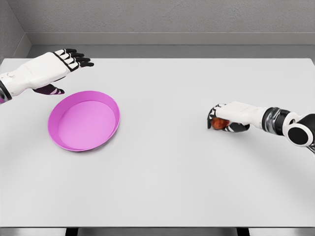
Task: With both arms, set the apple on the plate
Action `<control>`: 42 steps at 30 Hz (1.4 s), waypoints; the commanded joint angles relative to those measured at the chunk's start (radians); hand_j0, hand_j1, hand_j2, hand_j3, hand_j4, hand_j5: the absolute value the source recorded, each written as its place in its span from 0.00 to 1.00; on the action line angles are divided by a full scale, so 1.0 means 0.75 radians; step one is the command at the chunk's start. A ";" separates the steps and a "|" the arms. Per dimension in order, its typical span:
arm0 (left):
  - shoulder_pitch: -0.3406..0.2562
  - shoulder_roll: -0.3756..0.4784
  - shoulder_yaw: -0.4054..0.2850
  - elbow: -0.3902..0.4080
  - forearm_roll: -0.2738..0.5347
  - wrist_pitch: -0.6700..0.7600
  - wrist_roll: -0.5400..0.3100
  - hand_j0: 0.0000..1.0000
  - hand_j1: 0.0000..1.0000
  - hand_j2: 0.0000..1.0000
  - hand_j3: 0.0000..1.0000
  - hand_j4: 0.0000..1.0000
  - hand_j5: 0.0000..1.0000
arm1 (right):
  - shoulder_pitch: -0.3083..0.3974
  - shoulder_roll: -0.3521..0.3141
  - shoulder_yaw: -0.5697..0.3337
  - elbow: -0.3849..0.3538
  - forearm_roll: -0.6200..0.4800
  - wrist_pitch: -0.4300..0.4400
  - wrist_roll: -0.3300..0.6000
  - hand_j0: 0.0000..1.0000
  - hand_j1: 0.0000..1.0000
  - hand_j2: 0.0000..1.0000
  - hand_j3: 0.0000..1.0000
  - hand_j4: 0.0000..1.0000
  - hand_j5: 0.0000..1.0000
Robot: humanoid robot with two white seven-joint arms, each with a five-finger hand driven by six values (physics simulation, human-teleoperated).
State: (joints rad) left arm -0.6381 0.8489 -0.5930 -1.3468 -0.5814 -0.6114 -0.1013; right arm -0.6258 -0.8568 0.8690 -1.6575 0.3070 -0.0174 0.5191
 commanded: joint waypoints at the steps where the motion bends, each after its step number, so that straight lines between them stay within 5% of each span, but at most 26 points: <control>1: 0.000 0.001 0.001 0.000 0.008 0.001 0.000 1.00 1.00 1.00 1.00 1.00 1.00 | 0.000 -0.001 -0.001 -0.001 -0.002 0.001 0.003 0.50 0.50 0.50 0.50 0.50 0.50; 18: -0.002 0.007 0.001 0.000 0.010 0.001 0.002 1.00 1.00 1.00 1.00 1.00 1.00 | -0.035 0.001 -0.015 -0.048 -0.002 0.003 0.001 0.45 0.45 0.45 0.45 0.45 0.45; 23: 0.000 0.007 0.001 0.000 0.010 0.001 0.002 1.00 1.00 1.00 1.00 1.00 1.00 | -0.043 0.040 -0.013 -0.128 0.000 -0.001 0.001 0.45 0.45 0.45 0.45 0.45 0.45; 42: -0.002 0.005 0.001 0.000 0.008 0.001 0.002 1.00 1.00 1.00 1.00 1.00 1.00 | -0.156 0.214 0.073 -0.128 -0.004 -0.020 0.001 0.45 0.45 0.45 0.45 0.45 0.45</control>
State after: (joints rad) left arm -0.6397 0.8521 -0.5930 -1.3468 -0.5814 -0.6114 -0.1006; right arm -0.7424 -0.7093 0.9100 -1.7530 0.3052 -0.0320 0.5203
